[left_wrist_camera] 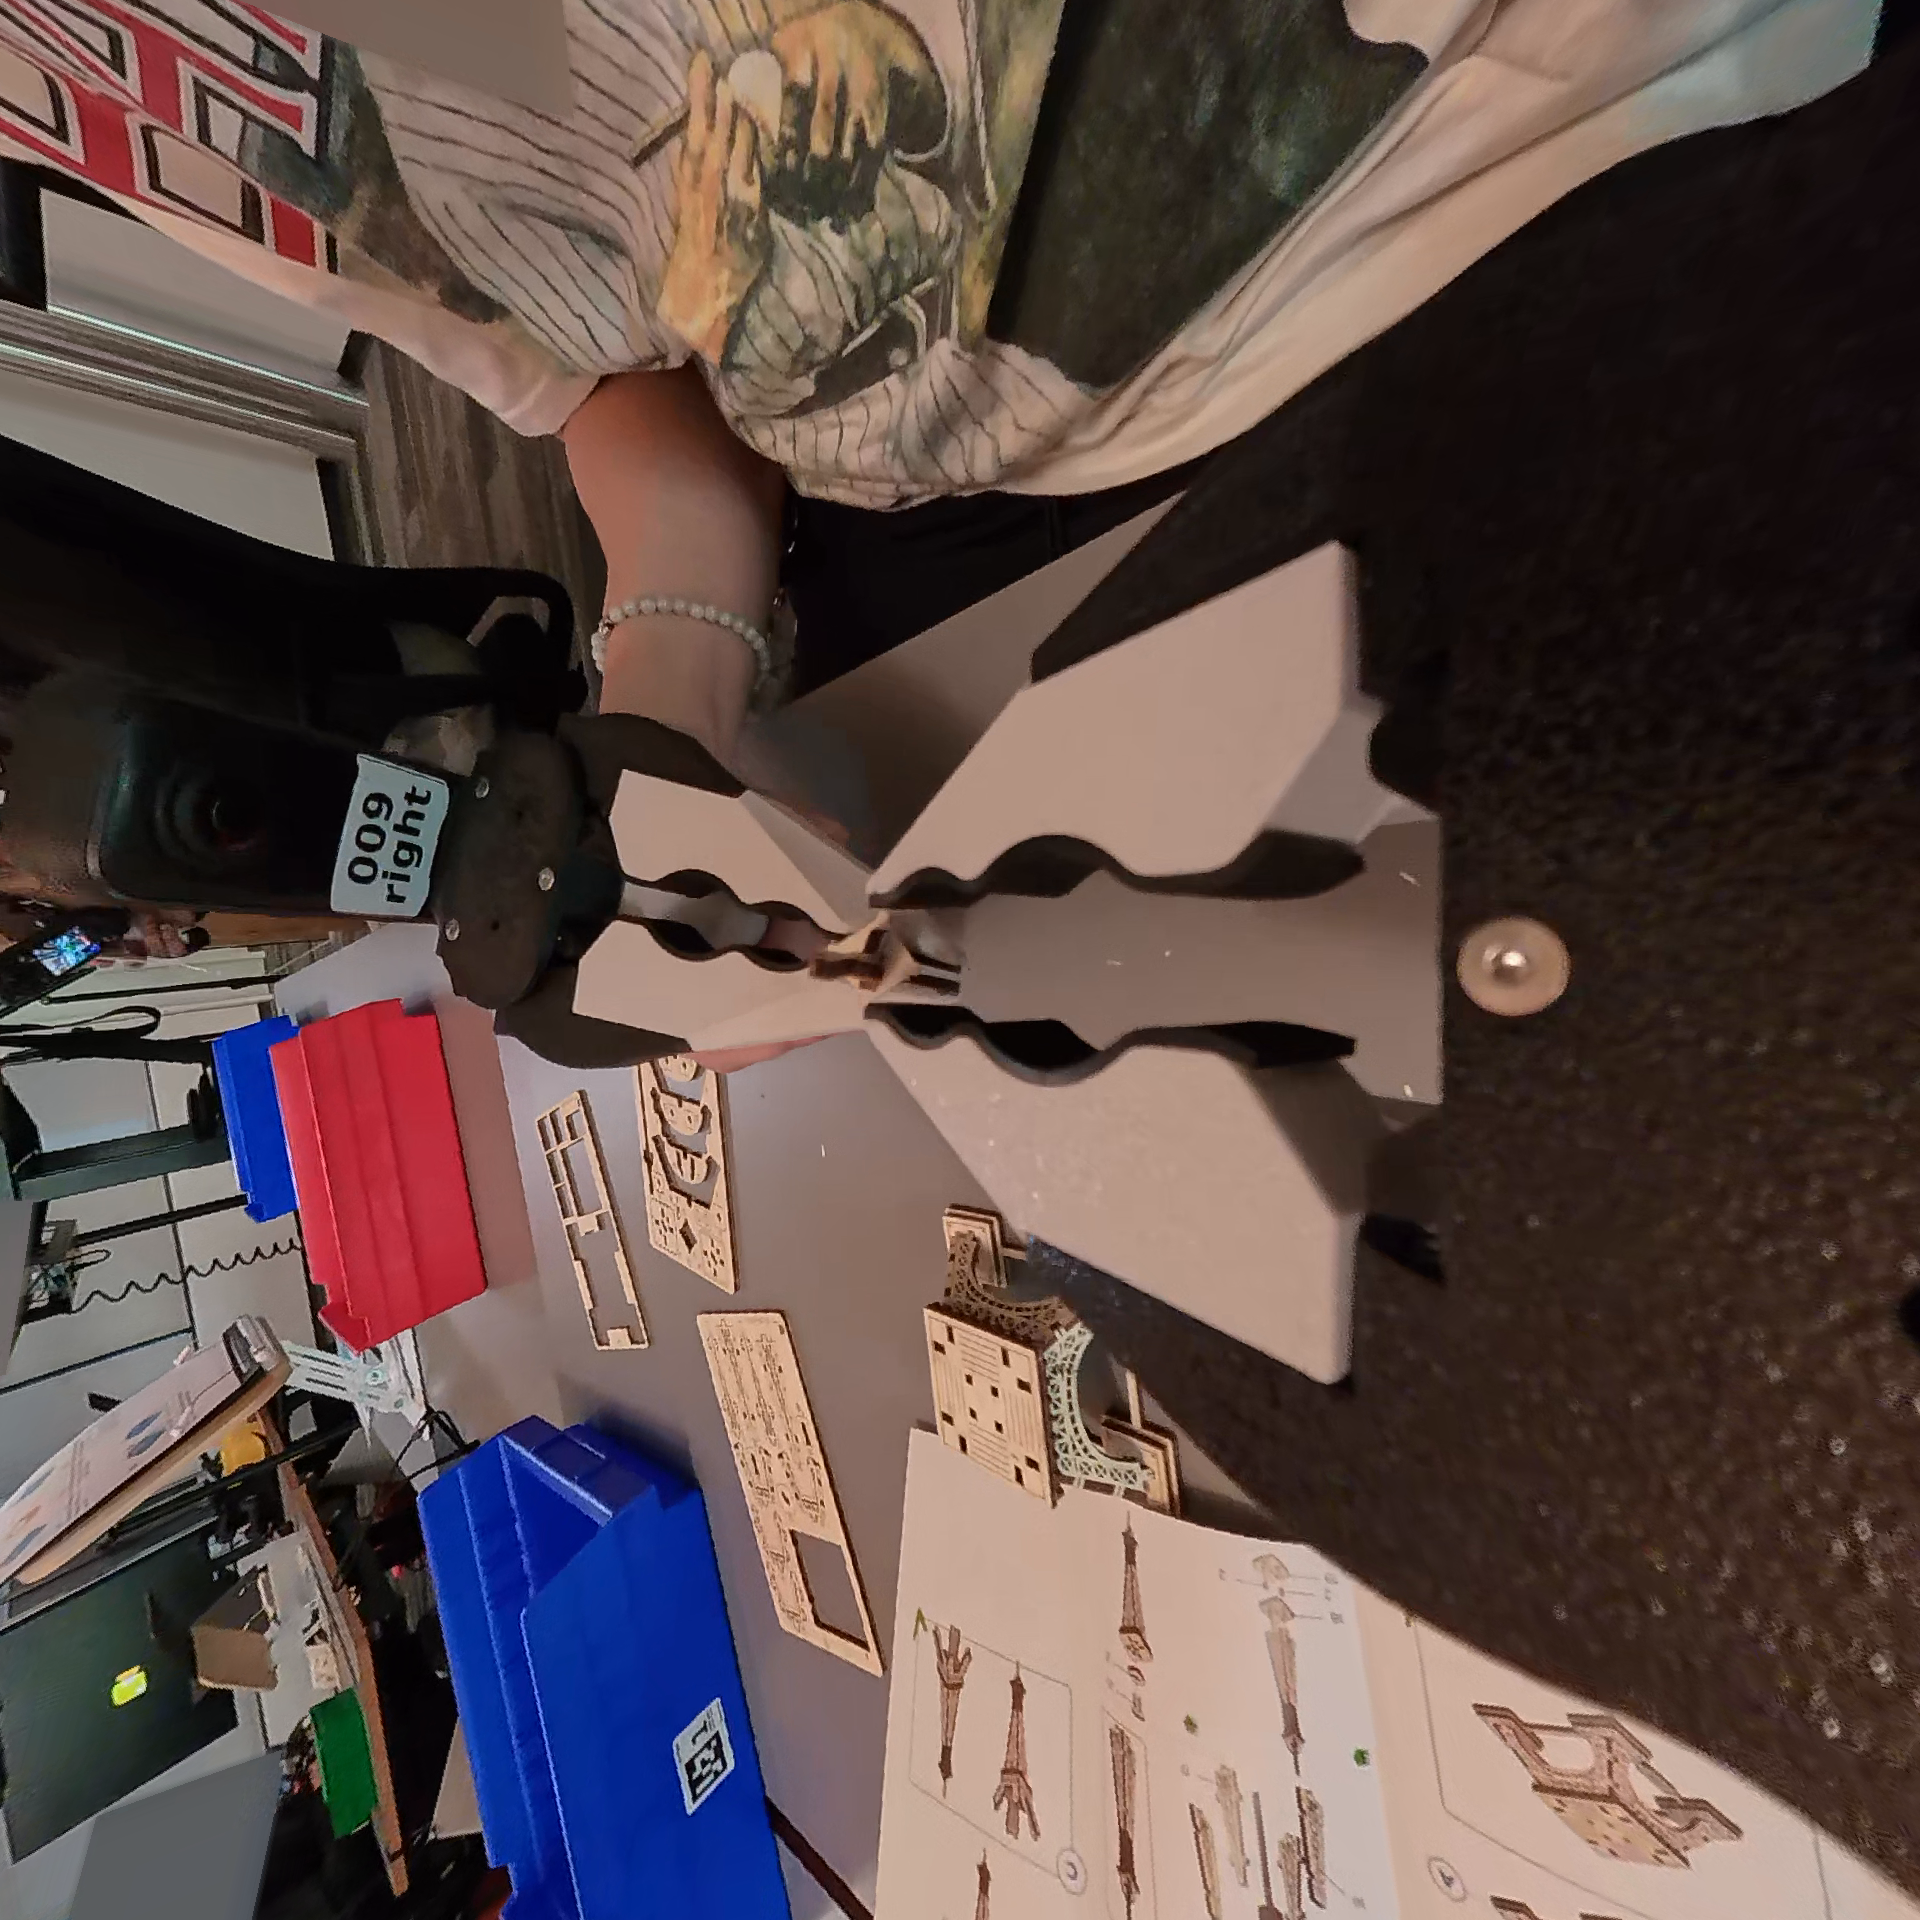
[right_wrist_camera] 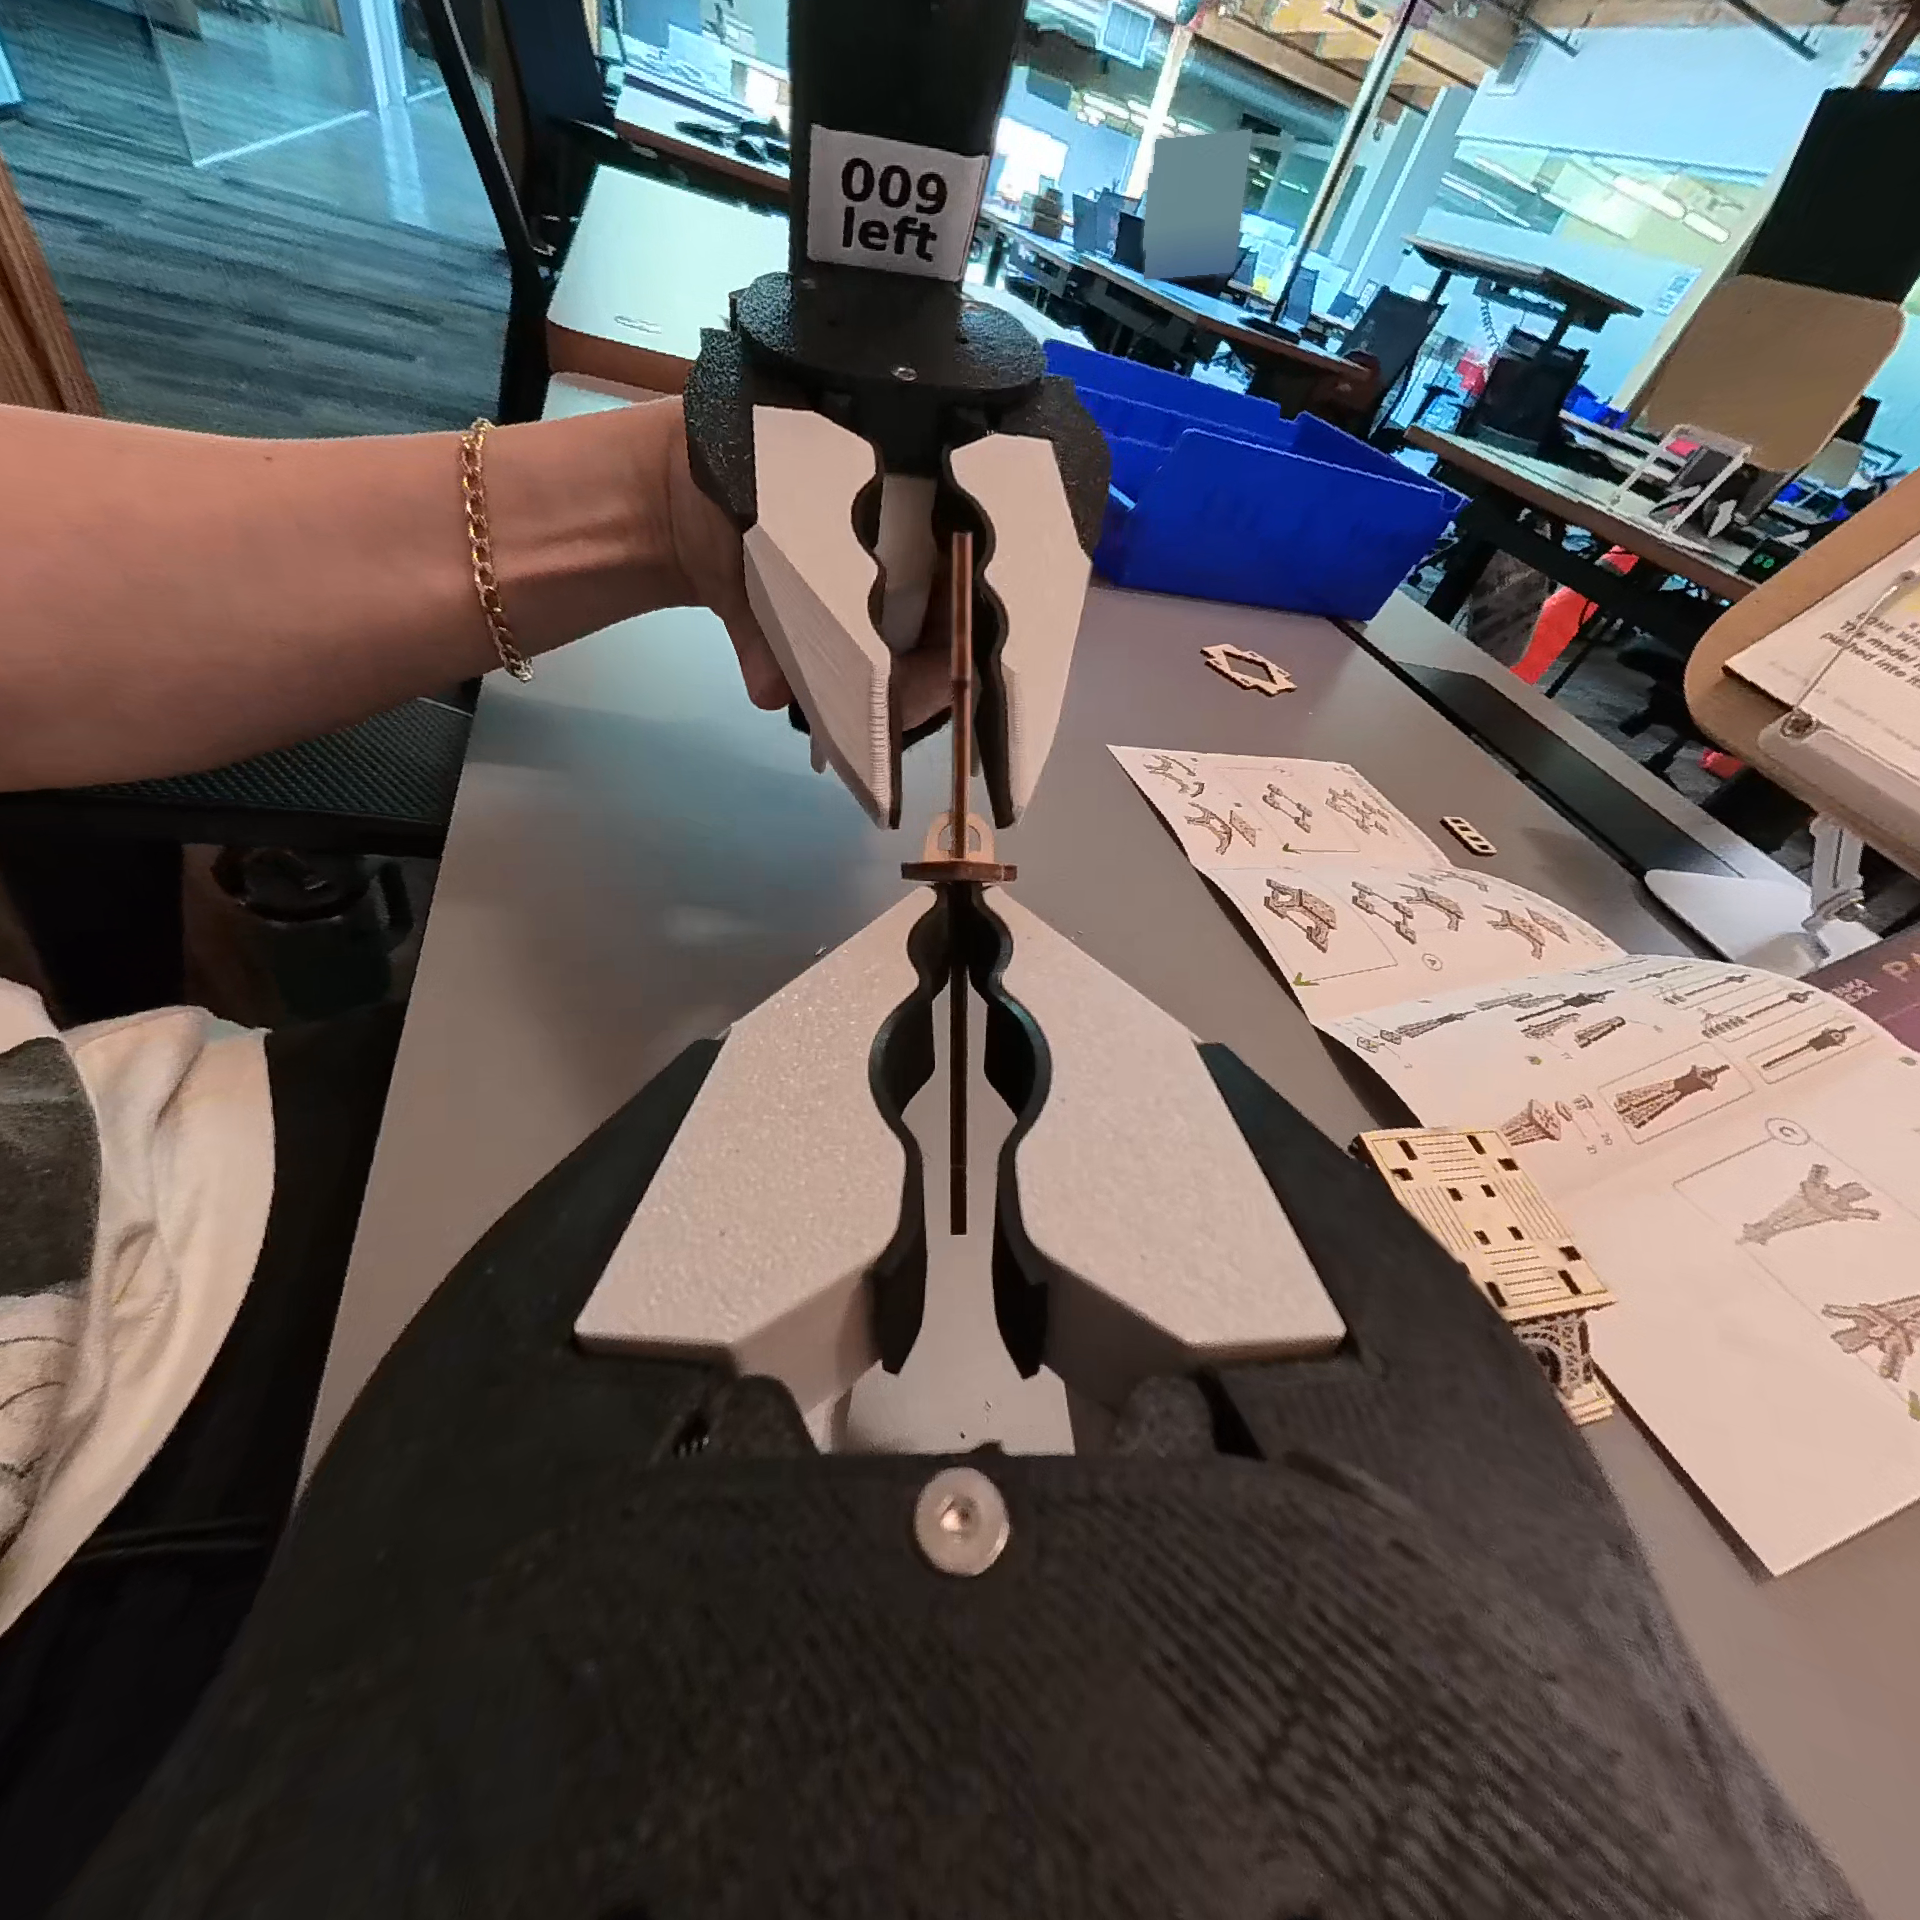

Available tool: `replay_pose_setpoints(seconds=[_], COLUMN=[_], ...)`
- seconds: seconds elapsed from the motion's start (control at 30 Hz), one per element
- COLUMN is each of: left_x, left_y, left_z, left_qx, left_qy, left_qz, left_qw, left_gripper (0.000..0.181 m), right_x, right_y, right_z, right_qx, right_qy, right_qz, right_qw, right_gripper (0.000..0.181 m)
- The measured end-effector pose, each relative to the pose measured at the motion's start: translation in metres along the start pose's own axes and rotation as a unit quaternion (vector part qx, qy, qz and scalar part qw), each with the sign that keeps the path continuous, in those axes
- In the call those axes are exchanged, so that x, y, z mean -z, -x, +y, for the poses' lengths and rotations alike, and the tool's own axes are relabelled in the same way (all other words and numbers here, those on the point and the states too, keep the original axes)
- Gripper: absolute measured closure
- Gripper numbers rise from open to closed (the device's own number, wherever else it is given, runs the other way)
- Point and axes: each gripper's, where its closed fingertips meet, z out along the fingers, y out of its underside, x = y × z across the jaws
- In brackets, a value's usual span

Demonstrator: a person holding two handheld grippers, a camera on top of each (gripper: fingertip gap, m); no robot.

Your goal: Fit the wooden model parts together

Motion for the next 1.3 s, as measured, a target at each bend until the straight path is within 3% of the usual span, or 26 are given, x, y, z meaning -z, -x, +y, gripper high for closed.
replay_pose_setpoints(seconds=[0.43,0.6,0.77,0.93,1.0,1.07,1.13,1.23,1.3], left_x=[-0.002,0.008,0.014,0.013,0.014,0.014,0.016,0.021,0.024], left_y=[-0.003,-0.006,-0.011,-0.012,-0.008,0.004,0.015,0.027,0.035], left_z=[0.001,-0.005,-0.004,-0.001,-0.003,0.000,0.010,0.019,0.021], left_qx=[-0.001,0.013,0.024,0.023,0.026,0.031,0.033,0.036,0.049], left_qy=[0.003,-0.037,-0.065,-0.060,-0.063,-0.051,-0.018,0.013,0.020], left_qz=[0.013,0.032,0.054,0.058,0.046,0.006,-0.031,-0.072,-0.097], left_qw=[1.000,0.999,0.996,0.996,0.997,0.998,0.999,0.997,0.994], left_gripper=[0.172,0.173,0.173,0.172,0.171,0.152,0.145,0.137,0.136], right_x=[-0.003,0.001,0.002,0.002,0.001,0.001,0.006,0.026,0.034], right_y=[0.004,0.003,0.020,0.017,0.011,0.000,-0.029,-0.067,-0.077], right_z=[-0.001,0.016,0.004,0.008,0.008,0.008,0.008,0.008,0.007], right_qx=[0.003,0.008,-0.030,-0.017,-0.003,0.026,0.081,0.228,0.307], right_qy=[0.005,0.059,0.029,0.047,0.050,0.061,0.082,0.135,0.164], right_qz=[-0.009,-0.019,-0.076,-0.065,-0.041,0.002,0.110,0.271,0.324], right_qw=[1.000,0.998,0.996,0.997,0.998,0.998,0.987,0.925,0.880], right_gripper=[0.181,0.154,0.173,0.181,0.181,0.181,0.181,0.181,0.181])
